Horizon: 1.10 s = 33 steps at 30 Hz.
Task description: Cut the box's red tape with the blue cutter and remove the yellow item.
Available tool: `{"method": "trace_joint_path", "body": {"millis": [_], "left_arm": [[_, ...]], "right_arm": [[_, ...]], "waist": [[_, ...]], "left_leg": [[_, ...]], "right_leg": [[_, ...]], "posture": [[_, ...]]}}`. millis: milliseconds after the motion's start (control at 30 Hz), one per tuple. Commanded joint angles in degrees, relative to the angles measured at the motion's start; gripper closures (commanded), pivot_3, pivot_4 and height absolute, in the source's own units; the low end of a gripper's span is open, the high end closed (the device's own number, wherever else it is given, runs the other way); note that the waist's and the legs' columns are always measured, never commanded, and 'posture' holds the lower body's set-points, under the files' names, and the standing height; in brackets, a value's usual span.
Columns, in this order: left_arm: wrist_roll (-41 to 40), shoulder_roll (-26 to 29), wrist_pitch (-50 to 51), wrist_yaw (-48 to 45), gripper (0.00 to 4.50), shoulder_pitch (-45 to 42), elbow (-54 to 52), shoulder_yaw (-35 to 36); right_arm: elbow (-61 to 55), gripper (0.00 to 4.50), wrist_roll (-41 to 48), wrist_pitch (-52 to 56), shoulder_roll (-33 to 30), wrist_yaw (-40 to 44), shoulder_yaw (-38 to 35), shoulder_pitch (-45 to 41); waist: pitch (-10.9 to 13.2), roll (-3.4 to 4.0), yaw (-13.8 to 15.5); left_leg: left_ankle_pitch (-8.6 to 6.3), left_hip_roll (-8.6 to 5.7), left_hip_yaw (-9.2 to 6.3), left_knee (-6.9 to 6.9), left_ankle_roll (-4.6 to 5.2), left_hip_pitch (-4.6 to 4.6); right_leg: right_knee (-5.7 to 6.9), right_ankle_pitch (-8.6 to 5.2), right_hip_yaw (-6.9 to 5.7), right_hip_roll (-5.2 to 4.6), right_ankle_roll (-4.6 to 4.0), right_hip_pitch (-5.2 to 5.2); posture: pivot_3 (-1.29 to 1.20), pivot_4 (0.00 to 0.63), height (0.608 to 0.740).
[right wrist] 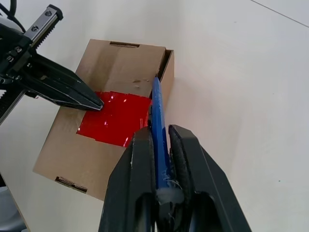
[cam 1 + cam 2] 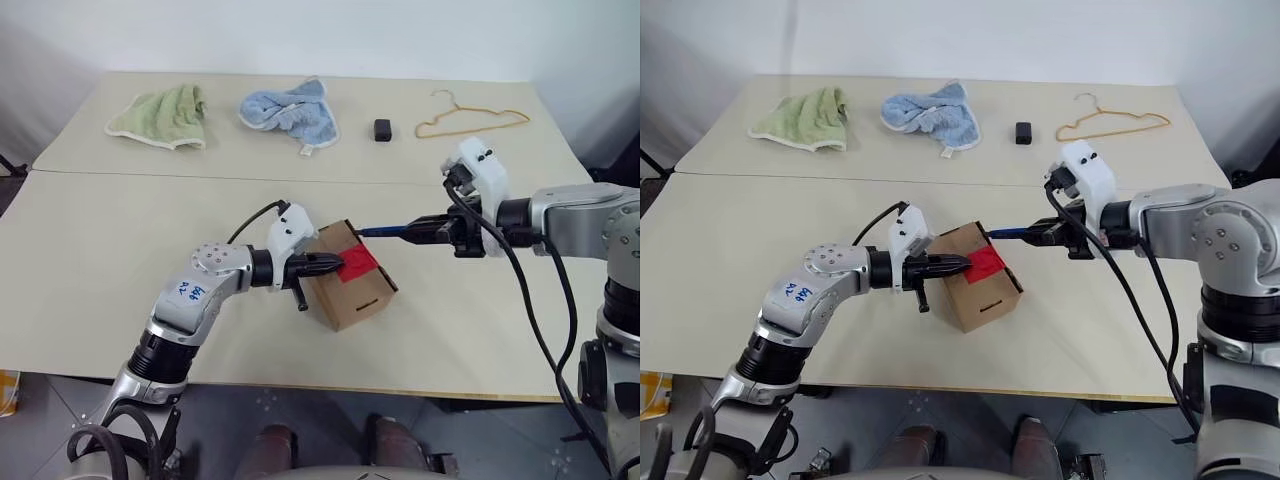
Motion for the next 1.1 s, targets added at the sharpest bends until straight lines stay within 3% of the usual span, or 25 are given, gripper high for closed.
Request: {"method": "trace_joint_path", "body": {"millis": [33,467,800,1100], "left_arm": [[0.39,0.59,0.88,-0.40,4.50,0.55,0.48,-1.14],[0.97,0.14,0.68,0.27,4.50,0.78,0.50,-1.78],[3.23,-0.01,-0.05,1.17,4.50,1.02,1.08,-3.94],[3.61,-1.17,-0.61,2.05,4.50,1.62,1.67,-5.24]], "right_arm": [[-1.97,4.33,0.17,-0.24,-0.83,0.92,-1.76,-0.05],[0.98,4.33,2.20,0.33,0.30,2.02,3.26,-3.60],[8.78,4.33,6.55,0.33,-4.91,0.62,15.89,-13.20],[19.78,4.33,19.31,0.33,-1.44,-13.08,17.64,-21.44]], "waist": [[0.00,0.00,0.00],[0.00,0.00,-0.18],[-0.01,0.02,-0.56],[-0.02,0.02,-0.62]], "left_leg": [[0.00,0.00,0.00,0.00,0.00,0.00],[0.00,0.01,0.00,0.00,0.00,0.01],[0.00,0.00,0.00,0.00,0.00,0.02],[0.00,0.01,0.01,0.04,-0.01,0.03]], "right_leg": [[0.00,0.00,0.00,0.00,0.00,0.00],[0.00,0.00,0.00,0.00,0.00,0.00],[0.00,0.00,0.02,0.00,0.00,0.00],[0.02,0.01,0.02,0.00,-0.02,0.02]], "posture": [[0.00,0.150,0.740],[0.00,0.150,0.740],[0.00,0.150,0.740],[0.00,0.150,0.740]]}}
